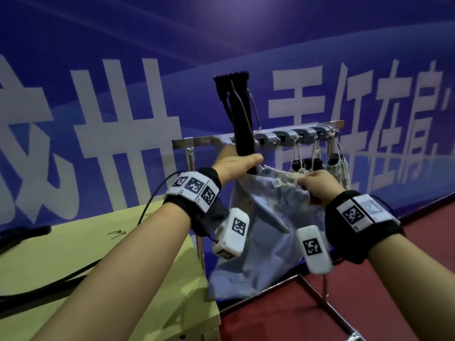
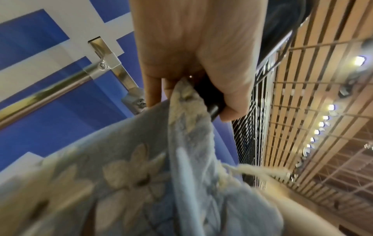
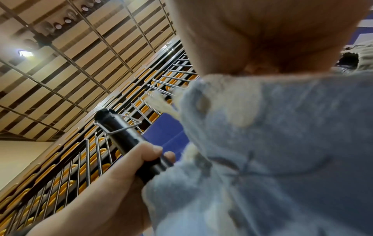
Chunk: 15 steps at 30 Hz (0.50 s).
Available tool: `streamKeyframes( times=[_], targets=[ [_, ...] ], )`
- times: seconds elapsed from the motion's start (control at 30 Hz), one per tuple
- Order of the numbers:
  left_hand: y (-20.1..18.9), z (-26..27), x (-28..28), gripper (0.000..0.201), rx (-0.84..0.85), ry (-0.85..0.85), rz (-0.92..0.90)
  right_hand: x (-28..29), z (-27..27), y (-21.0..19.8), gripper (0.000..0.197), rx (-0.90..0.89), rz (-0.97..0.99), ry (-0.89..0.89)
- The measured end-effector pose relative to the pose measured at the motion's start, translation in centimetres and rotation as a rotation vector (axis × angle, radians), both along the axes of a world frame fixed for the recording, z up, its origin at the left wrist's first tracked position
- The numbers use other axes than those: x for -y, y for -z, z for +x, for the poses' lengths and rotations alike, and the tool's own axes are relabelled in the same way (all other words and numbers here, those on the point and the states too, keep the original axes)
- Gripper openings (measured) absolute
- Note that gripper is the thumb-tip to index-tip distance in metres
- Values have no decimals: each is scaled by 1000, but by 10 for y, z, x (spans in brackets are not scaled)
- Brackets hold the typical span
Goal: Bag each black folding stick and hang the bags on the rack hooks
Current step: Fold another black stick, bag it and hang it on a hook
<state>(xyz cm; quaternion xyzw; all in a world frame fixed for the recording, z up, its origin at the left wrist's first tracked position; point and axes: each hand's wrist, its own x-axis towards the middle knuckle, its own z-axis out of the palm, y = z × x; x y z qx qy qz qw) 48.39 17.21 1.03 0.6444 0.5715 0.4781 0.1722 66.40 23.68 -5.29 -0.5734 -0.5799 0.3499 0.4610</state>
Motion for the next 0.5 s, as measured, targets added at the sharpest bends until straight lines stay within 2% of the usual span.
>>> streamKeyframes(
  times=[0.13, 0.23, 0.37, 0.5],
  targets=[
    [31, -6, 2, 22, -155, 50, -142, -3, -13, 4, 38, -27, 47, -37],
    [54, -9, 1, 25, -216, 50, -156, 2, -27, 12, 37, -41, 61, -92],
    [77, -14, -6, 25, -86, 22, -216, 3, -39, 24, 20, -50, 49, -110],
    [98, -17, -16, 18, 135, 11, -272, -2, -41, 32, 13, -66, 40, -117]
  ],
)
